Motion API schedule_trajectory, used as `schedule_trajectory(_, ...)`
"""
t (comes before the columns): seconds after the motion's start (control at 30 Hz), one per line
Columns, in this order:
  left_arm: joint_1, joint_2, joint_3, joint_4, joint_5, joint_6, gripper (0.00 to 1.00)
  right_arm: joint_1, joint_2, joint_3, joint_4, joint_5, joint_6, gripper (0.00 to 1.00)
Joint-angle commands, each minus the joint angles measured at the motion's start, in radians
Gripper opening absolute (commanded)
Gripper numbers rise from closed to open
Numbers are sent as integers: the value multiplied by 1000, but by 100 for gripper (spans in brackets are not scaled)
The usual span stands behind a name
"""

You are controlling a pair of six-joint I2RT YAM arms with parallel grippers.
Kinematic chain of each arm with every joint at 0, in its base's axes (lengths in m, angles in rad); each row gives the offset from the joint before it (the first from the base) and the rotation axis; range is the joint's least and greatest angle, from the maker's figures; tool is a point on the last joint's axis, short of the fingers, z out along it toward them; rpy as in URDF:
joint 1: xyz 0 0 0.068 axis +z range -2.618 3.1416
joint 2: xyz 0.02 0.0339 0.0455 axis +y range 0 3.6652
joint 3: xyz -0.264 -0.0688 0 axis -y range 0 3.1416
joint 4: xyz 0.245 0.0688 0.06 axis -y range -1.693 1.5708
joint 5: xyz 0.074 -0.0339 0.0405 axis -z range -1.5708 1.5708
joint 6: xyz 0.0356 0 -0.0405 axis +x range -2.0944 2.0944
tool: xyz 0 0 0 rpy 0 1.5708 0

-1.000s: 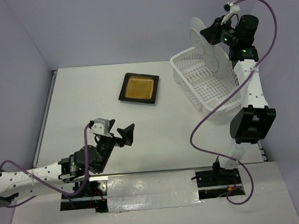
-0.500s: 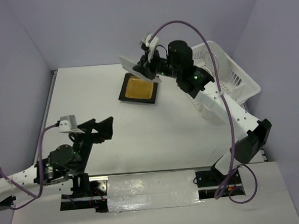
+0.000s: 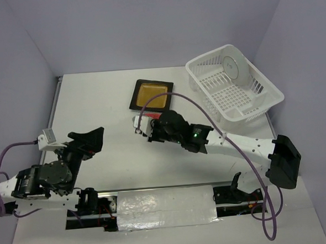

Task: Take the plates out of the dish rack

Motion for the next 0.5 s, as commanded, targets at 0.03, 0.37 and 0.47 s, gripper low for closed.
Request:
schedule_trajectory(0.03,-16,82,66,-293,-117,-294,99,119,25,-43,389,211,-177,0)
schedule_trajectory(0.37,-16,97,68,-298,-111,-276,100,191,316,11,488,299,-180,0)
schedule_trajectory(0.47,-29,53,40,-191,-106,-154,100,219,396,-5,543,322,-166,0)
